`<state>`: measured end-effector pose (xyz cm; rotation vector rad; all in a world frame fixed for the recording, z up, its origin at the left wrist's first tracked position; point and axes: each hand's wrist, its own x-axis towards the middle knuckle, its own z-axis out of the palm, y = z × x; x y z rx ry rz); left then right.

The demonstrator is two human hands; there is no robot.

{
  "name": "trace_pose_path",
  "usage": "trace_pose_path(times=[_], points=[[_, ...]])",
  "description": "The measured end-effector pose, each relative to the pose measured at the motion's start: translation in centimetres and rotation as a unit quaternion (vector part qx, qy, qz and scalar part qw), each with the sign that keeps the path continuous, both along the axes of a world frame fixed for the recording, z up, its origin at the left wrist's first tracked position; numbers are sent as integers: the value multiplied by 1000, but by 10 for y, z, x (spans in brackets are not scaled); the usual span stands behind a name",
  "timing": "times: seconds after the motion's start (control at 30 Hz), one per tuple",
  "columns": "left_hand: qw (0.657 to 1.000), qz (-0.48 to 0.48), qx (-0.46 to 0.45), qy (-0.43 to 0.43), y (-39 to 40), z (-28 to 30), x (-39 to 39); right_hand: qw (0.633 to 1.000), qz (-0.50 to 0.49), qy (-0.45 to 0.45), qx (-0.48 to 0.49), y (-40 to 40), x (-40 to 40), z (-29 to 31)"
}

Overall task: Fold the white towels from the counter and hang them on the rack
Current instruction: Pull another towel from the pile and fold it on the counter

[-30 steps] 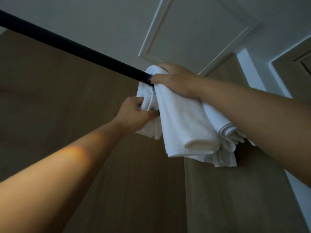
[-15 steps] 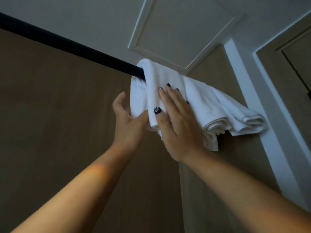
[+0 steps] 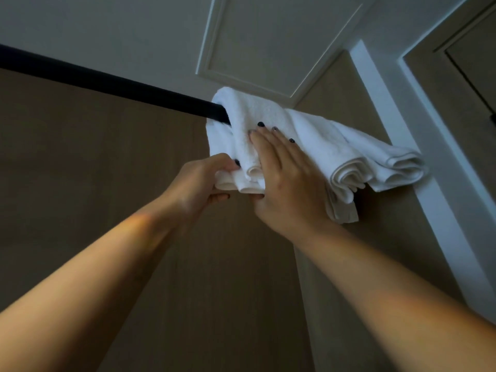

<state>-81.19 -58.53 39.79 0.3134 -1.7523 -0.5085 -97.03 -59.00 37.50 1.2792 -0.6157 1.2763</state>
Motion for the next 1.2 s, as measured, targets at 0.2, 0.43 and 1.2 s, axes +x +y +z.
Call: trace_pose_path(times=[0.2,0.43,1.2], points=[[993,-89,74,16,30,43,-6,1000,-4,12,16,7,6,3],[990,102,83,54,25,74,-38,1000,-2,3,4,-4,-2,-3],[983,180,31,20,11,22,-26,988,-59,-71,127,8,9,-35]])
